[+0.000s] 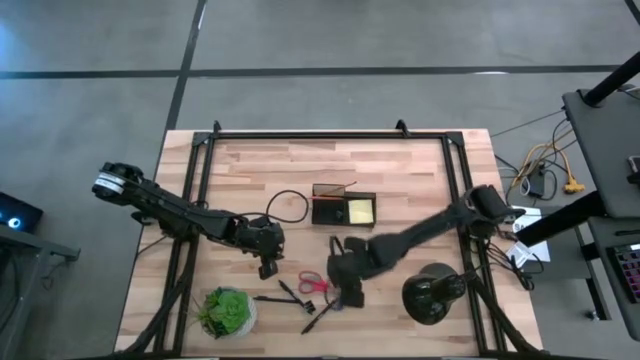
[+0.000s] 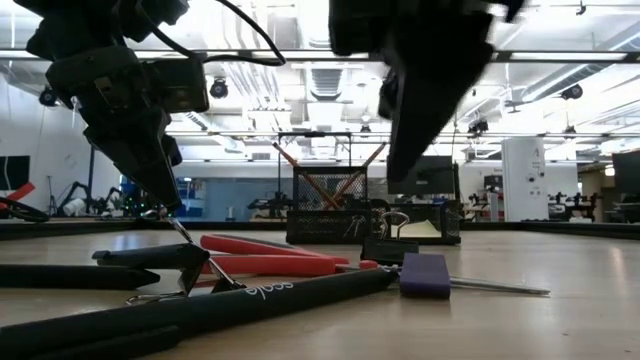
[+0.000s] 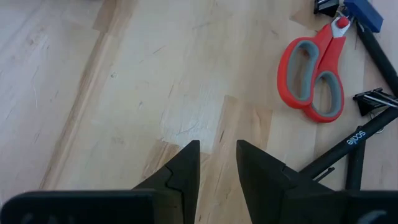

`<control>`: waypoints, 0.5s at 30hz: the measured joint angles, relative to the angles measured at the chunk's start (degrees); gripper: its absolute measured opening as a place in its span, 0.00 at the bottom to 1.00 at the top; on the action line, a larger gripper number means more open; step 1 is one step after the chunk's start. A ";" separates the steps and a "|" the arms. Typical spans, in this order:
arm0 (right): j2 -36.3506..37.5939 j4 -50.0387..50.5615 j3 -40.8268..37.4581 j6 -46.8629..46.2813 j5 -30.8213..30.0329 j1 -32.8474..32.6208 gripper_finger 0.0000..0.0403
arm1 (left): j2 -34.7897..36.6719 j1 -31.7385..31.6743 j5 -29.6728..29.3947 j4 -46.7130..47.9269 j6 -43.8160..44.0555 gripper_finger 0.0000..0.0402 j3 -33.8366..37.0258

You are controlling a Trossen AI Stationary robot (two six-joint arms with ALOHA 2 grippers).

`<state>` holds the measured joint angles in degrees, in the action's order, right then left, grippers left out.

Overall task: Pick and place office supplies into organizer
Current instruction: Put the top black binder clip into the desk organizer

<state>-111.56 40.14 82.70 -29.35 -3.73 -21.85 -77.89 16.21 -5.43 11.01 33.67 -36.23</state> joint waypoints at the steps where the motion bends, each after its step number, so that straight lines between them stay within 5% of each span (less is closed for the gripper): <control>1: -0.14 -0.07 0.00 -0.04 -2.62 -1.18 0.39 | 0.00 -0.02 0.00 0.03 0.02 0.22 0.00; 5: -0.27 0.02 0.00 -0.23 -13.21 -5.24 0.38 | 0.00 0.00 0.00 -0.08 0.02 0.22 0.00; 15: -3.14 -4.18 0.02 -1.09 -12.67 -7.91 0.43 | 0.00 0.00 0.00 -0.13 -0.06 0.22 0.00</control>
<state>-114.69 35.97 82.72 -30.44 -16.40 -29.76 -77.89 16.21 -5.43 10.88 33.61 -36.23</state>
